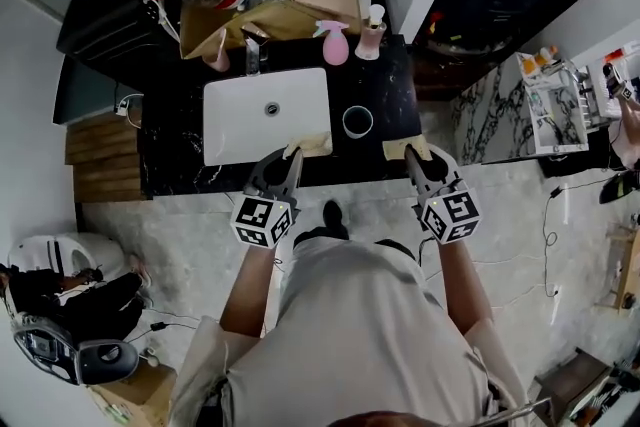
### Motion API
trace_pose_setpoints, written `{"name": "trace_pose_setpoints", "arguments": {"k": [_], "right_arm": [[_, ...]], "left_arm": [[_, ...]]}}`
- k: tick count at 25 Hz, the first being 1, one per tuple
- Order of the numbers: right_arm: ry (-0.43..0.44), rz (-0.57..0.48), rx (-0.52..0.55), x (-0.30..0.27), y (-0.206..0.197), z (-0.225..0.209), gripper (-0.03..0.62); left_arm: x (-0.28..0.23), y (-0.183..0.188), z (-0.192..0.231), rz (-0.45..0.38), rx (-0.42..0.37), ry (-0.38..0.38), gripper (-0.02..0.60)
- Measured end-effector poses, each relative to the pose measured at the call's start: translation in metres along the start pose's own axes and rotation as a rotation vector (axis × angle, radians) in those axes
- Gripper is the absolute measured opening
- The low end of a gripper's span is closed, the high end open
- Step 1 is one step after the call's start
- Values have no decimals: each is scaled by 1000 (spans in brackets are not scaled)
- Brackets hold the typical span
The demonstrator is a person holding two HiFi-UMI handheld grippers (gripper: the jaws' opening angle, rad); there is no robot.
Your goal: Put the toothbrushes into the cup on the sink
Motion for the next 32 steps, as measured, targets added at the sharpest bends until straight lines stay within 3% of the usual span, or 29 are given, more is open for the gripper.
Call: {"name": "trace_pose_setpoints", "arguments": {"k": [8, 14, 32], "right_arm": [[-47, 10, -18, -21, 7, -7, 74], [-33, 18, -18, -30, 11, -16, 74], [133, 15, 62, -53, 35, -68, 74]], "left_arm": [[-28, 7, 24, 24, 6, -43, 9], [-38, 10, 28, 37, 18, -36, 9], [-52, 14, -4, 7, 101, 137, 9]]}}
Point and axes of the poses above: the fingertips, and each gripper's own axes: x backward along the fingers, z to its left, y out of its top, the point moved 9 cm from there along x, backward along the fingers, and after that the axes turned 9 degrees about z, right-handed, at the moved point
